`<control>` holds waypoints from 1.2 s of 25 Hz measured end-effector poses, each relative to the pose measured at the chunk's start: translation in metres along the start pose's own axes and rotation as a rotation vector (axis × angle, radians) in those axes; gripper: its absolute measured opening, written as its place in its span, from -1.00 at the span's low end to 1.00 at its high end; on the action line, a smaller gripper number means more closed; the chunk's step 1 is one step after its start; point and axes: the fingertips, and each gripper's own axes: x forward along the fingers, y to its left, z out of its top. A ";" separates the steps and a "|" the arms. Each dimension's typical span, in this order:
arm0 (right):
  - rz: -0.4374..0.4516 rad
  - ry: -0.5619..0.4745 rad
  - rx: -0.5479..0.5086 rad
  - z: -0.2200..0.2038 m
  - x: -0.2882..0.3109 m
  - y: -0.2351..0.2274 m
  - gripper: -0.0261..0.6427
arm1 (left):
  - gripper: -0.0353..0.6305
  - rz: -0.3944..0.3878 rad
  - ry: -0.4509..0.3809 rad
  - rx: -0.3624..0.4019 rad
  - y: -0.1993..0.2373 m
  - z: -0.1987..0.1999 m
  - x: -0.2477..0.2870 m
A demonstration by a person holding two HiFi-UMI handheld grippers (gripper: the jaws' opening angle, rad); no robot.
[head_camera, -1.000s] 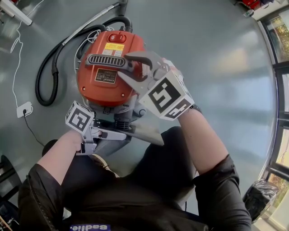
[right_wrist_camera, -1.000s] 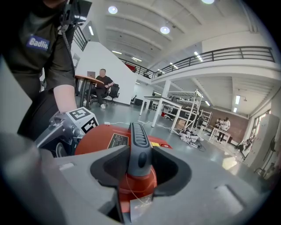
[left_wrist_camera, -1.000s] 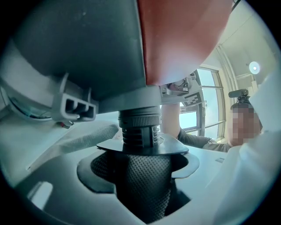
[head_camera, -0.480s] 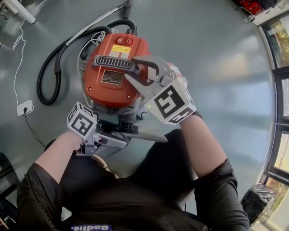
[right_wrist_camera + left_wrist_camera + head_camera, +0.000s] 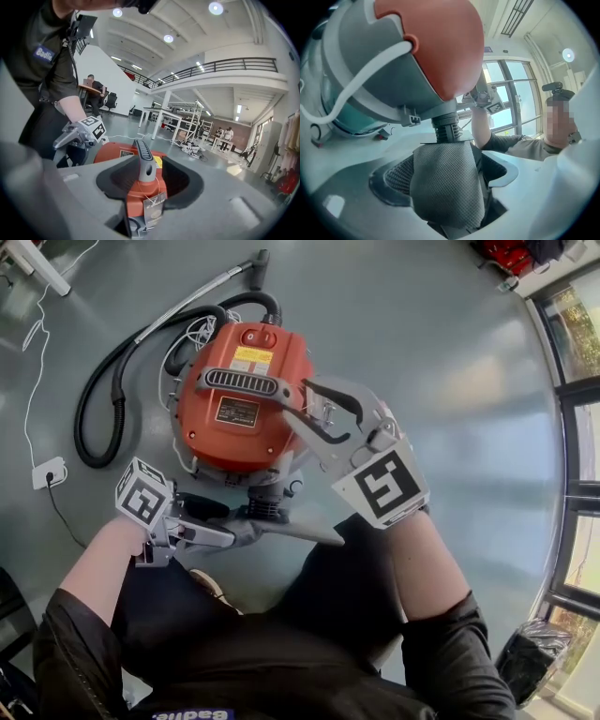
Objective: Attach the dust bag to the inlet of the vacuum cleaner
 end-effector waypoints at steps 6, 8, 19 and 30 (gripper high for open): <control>0.000 -0.026 0.031 0.017 -0.019 0.021 -0.49 | 0.48 0.036 -0.004 0.028 0.001 0.002 -0.025; -0.023 -0.088 0.104 0.028 -0.022 0.026 -0.49 | 0.47 0.040 -0.036 0.043 0.000 0.010 -0.034; -0.001 -0.025 0.227 0.020 -0.049 0.049 -0.49 | 0.46 0.034 -0.130 0.056 -0.029 0.034 -0.046; -0.003 -0.002 0.370 0.085 -0.085 0.044 -0.49 | 0.45 0.046 -0.262 -0.007 -0.104 0.057 -0.061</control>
